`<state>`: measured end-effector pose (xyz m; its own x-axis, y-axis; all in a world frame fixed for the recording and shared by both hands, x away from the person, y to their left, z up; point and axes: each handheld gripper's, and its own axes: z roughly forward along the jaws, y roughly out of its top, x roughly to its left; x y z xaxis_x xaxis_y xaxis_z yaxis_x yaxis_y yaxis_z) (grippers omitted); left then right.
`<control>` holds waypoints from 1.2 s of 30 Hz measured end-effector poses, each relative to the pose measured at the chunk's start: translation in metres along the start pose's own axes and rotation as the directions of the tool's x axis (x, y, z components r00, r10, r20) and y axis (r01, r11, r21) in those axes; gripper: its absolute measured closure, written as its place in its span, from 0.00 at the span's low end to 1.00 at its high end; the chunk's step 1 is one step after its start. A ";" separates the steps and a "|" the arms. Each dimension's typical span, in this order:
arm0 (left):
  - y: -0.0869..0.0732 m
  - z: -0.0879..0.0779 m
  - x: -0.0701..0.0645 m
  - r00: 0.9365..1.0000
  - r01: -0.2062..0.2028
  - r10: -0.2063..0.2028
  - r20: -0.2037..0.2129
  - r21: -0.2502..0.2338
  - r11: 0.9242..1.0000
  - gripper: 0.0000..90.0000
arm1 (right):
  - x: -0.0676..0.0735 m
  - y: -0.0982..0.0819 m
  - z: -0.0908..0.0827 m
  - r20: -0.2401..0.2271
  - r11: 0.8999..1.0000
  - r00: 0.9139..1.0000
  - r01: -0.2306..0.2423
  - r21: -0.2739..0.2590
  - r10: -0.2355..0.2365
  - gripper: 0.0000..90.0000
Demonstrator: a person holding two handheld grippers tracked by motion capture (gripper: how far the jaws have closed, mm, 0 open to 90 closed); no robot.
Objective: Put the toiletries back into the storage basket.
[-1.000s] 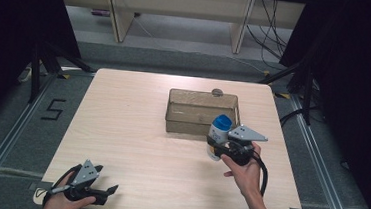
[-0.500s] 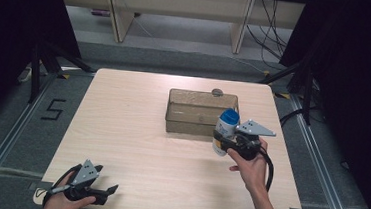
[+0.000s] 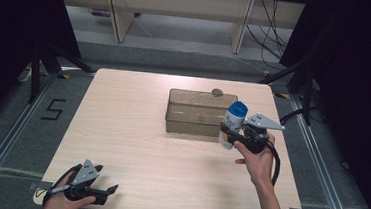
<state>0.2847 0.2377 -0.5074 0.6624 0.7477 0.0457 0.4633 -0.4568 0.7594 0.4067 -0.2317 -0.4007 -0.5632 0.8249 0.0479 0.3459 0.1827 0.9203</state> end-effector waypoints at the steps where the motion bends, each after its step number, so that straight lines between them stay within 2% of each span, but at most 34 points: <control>1: 0.000 0.000 0.000 1.000 0.003 -0.003 0.009 -0.001 1.000 0.16 | 0.000 0.001 0.000 -0.007 1.000 1.000 -0.022 0.000 0.022 0.62; 4: 0.000 0.000 0.000 1.000 0.002 -0.002 0.001 -0.001 1.000 0.16 | -0.007 0.006 -0.002 0.013 1.000 1.000 -0.013 -0.009 0.013 0.62; 5: 0.000 0.000 0.000 1.000 -0.001 0.001 -0.002 0.000 1.000 0.16 | -0.007 0.008 -0.002 0.006 0.999 0.999 -0.034 0.002 0.034 0.62; 7: 0.000 0.000 0.000 1.000 -0.001 0.001 -0.001 0.000 1.000 0.16 | -0.009 0.010 -0.001 0.023 0.999 0.999 -0.045 0.000 0.045 0.62; 8: 0.000 0.000 -0.001 1.000 0.006 -0.006 0.008 -0.005 1.000 0.16 | -0.012 0.012 -0.001 0.020 1.000 0.999 -0.027 -0.001 0.027 0.62; 9: 0.000 0.001 -0.001 1.000 0.013 -0.013 0.009 -0.011 1.000 0.16 | -0.015 0.014 0.000 0.037 1.000 0.999 -0.004 -0.019 0.005 0.62; 10: 0.000 0.000 0.000 1.000 -0.001 0.001 0.005 -0.002 1.000 0.16 | -0.015 0.015 -0.001 0.029 0.999 0.999 -0.038 -0.003 0.038 0.62; 11: 0.000 0.000 0.001 1.000 -0.004 0.004 0.005 0.002 1.000 0.16 | -0.018 0.017 0.000 0.035 1.000 0.999 -0.024 -0.014 0.025 0.62; 13: 0.000 0.001 -0.001 1.000 0.013 -0.013 0.013 -0.013 1.000 0.16 | -0.020 0.019 0.001 0.043 0.999 0.998 -0.047 -0.017 0.047 0.62; 14: 0.000 0.000 0.001 1.000 -0.002 0.002 0.004 -0.001 1.000 0.16 | -0.024 0.021 0.001 0.052 0.999 0.998 -0.031 -0.018 0.032 0.62; 18: 0.000 0.001 0.000 1.000 0.000 0.000 -0.001 -0.009 1.000 0.16 | -0.029 0.025 0.002 0.065 0.998 0.996 -0.066 -0.024 0.068 0.62; 19: 0.000 0.001 0.000 1.000 -0.001 0.001 -0.001 -0.009 1.000 0.16 | -0.032 0.026 0.003 0.065 0.998 0.997 -0.050 -0.028 0.051 0.62; 22: 0.000 0.002 0.000 1.000 -0.002 0.002 -0.001 -0.007 1.000 0.16 | -0.036 0.028 0.004 0.070 0.998 0.995 -0.062 -0.029 0.064 0.62; 25: 0.000 0.002 0.000 1.000 0.001 -0.001 -0.001 -0.008 1.000 0.16 | -0.039 0.029 0.008 0.082 0.998 0.995 -0.048 -0.034 0.051 0.62; 26: 0.000 0.002 0.000 1.000 0.000 0.000 -0.001 -0.007 1.000 0.16 | -0.039 0.030 0.010 0.072 0.997 0.994 -0.074 -0.029 0.076 0.62; 27: 0.000 0.002 0.000 1.000 0.001 -0.001 0.000 -0.008 1.000 0.16 | -0.041 0.030 0.011 0.086 0.998 0.994 -0.058 -0.033 0.061 0.62; 28: 0.000 0.002 0.000 1.000 0.004 -0.004 0.010 -0.007 1.000 0.16 | -0.041 0.030 0.013 0.084 0.998 0.994 -0.061 -0.033 0.064 0.62; 30: 0.000 0.002 0.000 1.000 0.002 -0.002 0.002 -0.007 1.000 0.16 | -0.043 0.030 0.017 0.090 0.997 0.993 -0.071 -0.033 0.073 0.62; 32: 0.000 0.002 0.000 1.000 0.005 -0.005 0.011 -0.009 1.000 0.16 | -0.047 0.030 0.021 0.104 0.998 0.993 -0.051 -0.037 0.055 0.62; 33: 0.000 0.003 -0.001 1.000 0.016 -0.015 0.011 -0.018 1.000 0.16 | -0.046 0.030 0.024 0.102 0.996 0.992 -0.075 -0.037 0.079 0.62; 35: 0.000 0.003 -0.001 1.000 0.015 -0.015 0.009 -0.018 1.000 0.16 | -0.049 0.029 0.027 0.115 0.998 0.991 -0.059 -0.032 0.062 0.62; 36: 0.000 0.002 0.000 1.000 0.005 -0.005 0.010 -0.009 1.000 0.16 | -0.049 0.029 0.029 0.114 0.996 0.990 -0.079 -0.030 0.082 0.62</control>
<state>0.2855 0.2364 -0.5088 0.6656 0.7455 0.0355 0.4616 -0.4486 0.7653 0.4664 -0.2510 -0.3876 -0.4437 0.8927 0.0784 0.3669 0.1012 0.9247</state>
